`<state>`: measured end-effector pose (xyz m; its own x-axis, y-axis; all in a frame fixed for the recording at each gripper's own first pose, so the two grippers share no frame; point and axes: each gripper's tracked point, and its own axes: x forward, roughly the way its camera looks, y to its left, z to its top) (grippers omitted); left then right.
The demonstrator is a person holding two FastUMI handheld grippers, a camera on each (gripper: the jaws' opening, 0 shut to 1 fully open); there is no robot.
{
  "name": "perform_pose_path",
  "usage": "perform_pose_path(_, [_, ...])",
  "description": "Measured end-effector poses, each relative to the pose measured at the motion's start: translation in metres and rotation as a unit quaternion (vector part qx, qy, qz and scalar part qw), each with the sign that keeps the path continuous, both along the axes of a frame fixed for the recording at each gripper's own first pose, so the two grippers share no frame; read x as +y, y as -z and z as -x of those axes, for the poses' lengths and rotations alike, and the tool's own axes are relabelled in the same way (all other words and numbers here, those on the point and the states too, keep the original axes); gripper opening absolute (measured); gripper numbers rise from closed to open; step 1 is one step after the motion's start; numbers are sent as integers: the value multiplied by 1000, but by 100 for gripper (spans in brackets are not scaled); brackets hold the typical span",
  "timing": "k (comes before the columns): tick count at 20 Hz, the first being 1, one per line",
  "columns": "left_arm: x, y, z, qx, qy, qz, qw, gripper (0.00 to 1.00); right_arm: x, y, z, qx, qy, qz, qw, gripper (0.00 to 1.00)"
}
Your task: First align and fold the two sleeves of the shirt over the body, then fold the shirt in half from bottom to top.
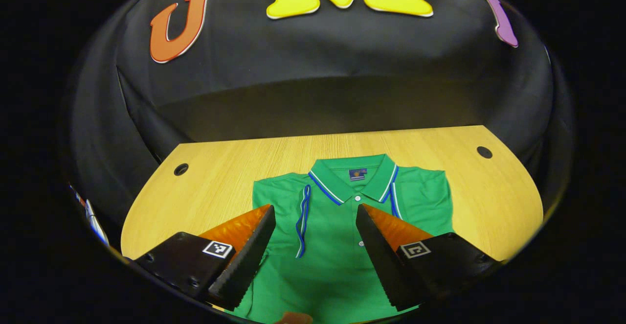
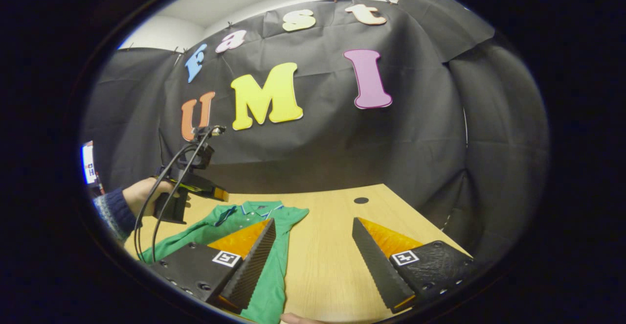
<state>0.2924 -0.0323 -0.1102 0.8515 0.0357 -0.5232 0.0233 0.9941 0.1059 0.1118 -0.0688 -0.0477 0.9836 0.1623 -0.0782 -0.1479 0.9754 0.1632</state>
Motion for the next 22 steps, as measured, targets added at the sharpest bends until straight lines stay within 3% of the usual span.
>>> perform_pose_path(7, [19,-81,95,-97,11,-2,995,100,30,-32,35,-27,-17,25,999,96])
perform_pose_path(11, [41,-95,154,-119,22,20,992,100,42,-52,57,-42,-7,36,998,96])
perform_pose_path(14, [61,-91,193,-134,22,35,990,100,53,-57,78,-30,-13,31,999,99])
perform_pose_path(17, [80,-68,231,-136,15,44,990,100,41,-55,97,-34,19,63,997,96])
perform_pose_path(22, [108,-20,286,-149,-18,35,988,100,39,-9,133,-3,44,86,995,96])
